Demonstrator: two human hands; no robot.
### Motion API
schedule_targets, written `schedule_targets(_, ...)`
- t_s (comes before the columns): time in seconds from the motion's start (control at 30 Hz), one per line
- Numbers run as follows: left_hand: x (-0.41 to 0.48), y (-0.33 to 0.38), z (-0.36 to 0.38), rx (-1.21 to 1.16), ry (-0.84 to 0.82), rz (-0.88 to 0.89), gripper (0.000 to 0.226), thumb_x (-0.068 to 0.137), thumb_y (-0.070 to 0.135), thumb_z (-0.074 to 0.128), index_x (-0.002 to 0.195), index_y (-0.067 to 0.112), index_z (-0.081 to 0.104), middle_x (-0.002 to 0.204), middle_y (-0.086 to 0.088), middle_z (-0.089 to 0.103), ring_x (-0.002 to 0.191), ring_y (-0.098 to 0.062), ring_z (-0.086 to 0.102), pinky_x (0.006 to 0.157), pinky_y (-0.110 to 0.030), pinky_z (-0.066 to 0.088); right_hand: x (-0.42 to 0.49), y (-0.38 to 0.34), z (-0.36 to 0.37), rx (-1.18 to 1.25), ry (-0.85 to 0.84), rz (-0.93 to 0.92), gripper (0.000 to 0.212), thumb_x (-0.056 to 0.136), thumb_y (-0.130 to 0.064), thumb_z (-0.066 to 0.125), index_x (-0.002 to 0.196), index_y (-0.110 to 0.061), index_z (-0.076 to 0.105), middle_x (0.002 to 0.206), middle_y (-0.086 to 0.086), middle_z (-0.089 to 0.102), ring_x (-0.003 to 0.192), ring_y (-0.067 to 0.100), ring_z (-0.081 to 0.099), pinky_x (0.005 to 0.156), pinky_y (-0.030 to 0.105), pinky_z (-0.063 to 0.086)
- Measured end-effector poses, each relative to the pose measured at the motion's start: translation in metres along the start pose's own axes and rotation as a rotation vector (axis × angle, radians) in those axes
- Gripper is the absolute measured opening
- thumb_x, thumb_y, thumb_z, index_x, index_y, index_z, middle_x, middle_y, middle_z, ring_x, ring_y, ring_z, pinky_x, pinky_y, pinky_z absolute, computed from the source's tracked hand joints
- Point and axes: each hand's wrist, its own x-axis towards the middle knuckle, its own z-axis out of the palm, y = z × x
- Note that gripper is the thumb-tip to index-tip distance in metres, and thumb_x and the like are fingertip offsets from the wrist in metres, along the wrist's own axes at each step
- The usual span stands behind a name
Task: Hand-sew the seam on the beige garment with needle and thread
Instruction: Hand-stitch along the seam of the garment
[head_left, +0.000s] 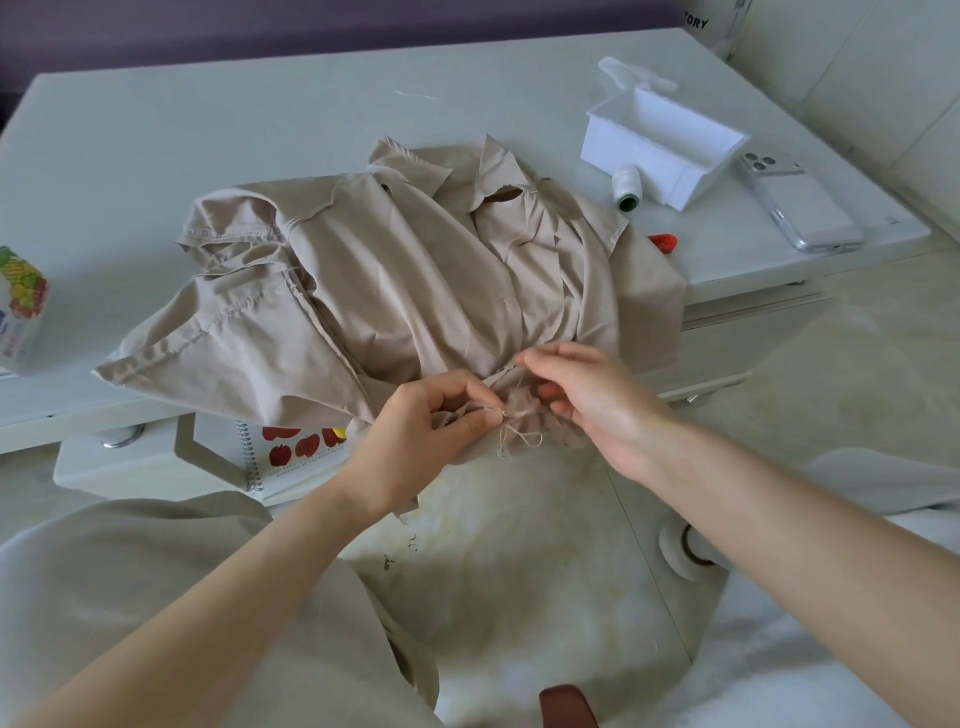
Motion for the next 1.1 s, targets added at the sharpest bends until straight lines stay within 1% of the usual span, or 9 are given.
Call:
schedule_targets(0.2, 0.001, 0.001, 0.003, -0.012, -0.026, -0.034, 0.009, 0.091, 0.010, 0.060, 0.085, 0.009, 0.067, 0.072, -0.004, 0.058, 0.058, -0.004, 0.048, 0.053, -0.010, 0.039, 0.010, 0.000, -0.020, 0.368, 0.180, -0.038, 0.019, 0.099, -0.008, 0.042, 0.084, -0.008, 0.054, 0.075, 0.004, 0.060, 0.074, 0.013, 0.062, 0.081, 0.026, 0.054)
schedule_targets(0.3, 0.002, -0.002, 0.002, -0.007, -0.012, -0.047, 0.011, 0.092, 0.013, 0.059, 0.086, 0.011, 0.067, 0.071, -0.001, 0.058, 0.061, -0.005, 0.050, 0.056, -0.011, 0.040, 0.009, 0.005, -0.030, 0.518, 0.157, -0.037, 0.020, 0.102, -0.009, 0.037, 0.086, -0.006, 0.050, 0.064, 0.005, 0.053, 0.062, 0.015, 0.064, 0.079, 0.034, 0.056)
schedule_targets(0.4, 0.003, -0.004, 0.001, -0.019, 0.007, -0.063, 0.012, 0.094, 0.012, 0.056, 0.088, 0.009, 0.066, 0.068, -0.003, 0.057, 0.059, -0.005, 0.049, 0.056, -0.010, 0.041, 0.006, 0.015, -0.039, 0.547, 0.180, -0.033, 0.019, 0.102, -0.011, 0.038, 0.086, -0.009, 0.047, 0.057, -0.001, 0.041, 0.044, 0.008, 0.045, 0.067, 0.031, 0.057)
schedule_targets(0.5, 0.005, -0.006, 0.001, -0.068, 0.011, -0.086, 0.014, 0.096, 0.009, 0.053, 0.087, 0.005, 0.063, 0.064, -0.009, 0.048, 0.054, -0.012, 0.043, 0.051, -0.014, 0.039, 0.001, 0.029, -0.050, 0.350, 0.226, -0.077, 0.020, 0.103, -0.016, 0.035, 0.087, -0.015, 0.048, 0.058, -0.004, 0.034, 0.039, 0.004, 0.030, 0.042, 0.015, 0.039)
schedule_targets(0.6, 0.008, -0.008, 0.000, -0.112, 0.016, -0.124, 0.016, 0.096, 0.013, 0.053, 0.086, 0.007, 0.063, 0.068, -0.013, 0.046, 0.061, -0.021, 0.037, 0.050, -0.019, 0.036, 0.000, 0.052, -0.062, 0.090, 0.255, -0.161, 0.022, 0.103, -0.014, 0.034, 0.086, -0.015, 0.049, 0.058, -0.002, 0.032, 0.038, 0.002, 0.025, 0.037, 0.014, 0.023)
schedule_targets(0.77, 0.011, -0.010, -0.005, -0.259, 0.052, -0.177, 0.020, 0.094, 0.018, 0.055, 0.082, 0.007, 0.065, 0.081, -0.016, 0.049, 0.074, -0.028, 0.038, 0.060, -0.033, 0.034, -0.005, 0.093, -0.072, -0.236, 0.283, -0.257, 0.023, 0.101, -0.013, 0.039, 0.082, -0.016, 0.051, 0.058, 0.000, 0.037, 0.040, 0.003, 0.030, 0.041, 0.014, 0.024)
schedule_targets(0.9, 0.012, -0.011, -0.009, -0.353, 0.107, -0.219, 0.021, 0.095, 0.018, 0.054, 0.085, 0.001, 0.061, 0.083, -0.016, 0.050, 0.075, -0.030, 0.040, 0.054, -0.033, 0.038, -0.006, 0.107, -0.077, -0.385, 0.357, -0.311, 0.019, 0.100, -0.008, 0.037, 0.087, -0.010, 0.051, 0.059, -0.009, 0.040, 0.046, 0.003, 0.039, 0.050, 0.017, 0.030)
schedule_targets(1.0, 0.012, -0.010, -0.010, -0.352, 0.176, -0.183, 0.021, 0.095, 0.015, 0.054, 0.079, 0.008, 0.064, 0.079, -0.016, 0.061, 0.075, -0.029, 0.053, 0.073, -0.045, 0.047, -0.003, 0.111, -0.085, -0.461, 0.436, -0.285, 0.016, 0.101, -0.011, 0.035, 0.093, -0.009, 0.049, 0.063, -0.016, 0.042, 0.051, 0.004, 0.042, 0.054, 0.023, 0.031)
schedule_targets(1.1, 0.012, -0.011, -0.011, -0.353, 0.192, -0.162, 0.022, 0.095, 0.014, 0.053, 0.077, 0.012, 0.065, 0.078, -0.008, 0.067, 0.079, -0.021, 0.064, 0.085, -0.044, 0.051, -0.001, 0.112, -0.093, -0.505, 0.499, -0.257, 0.016, 0.101, -0.011, 0.033, 0.097, -0.011, 0.049, 0.070, -0.020, 0.043, 0.056, 0.002, 0.046, 0.053, 0.019, 0.033)
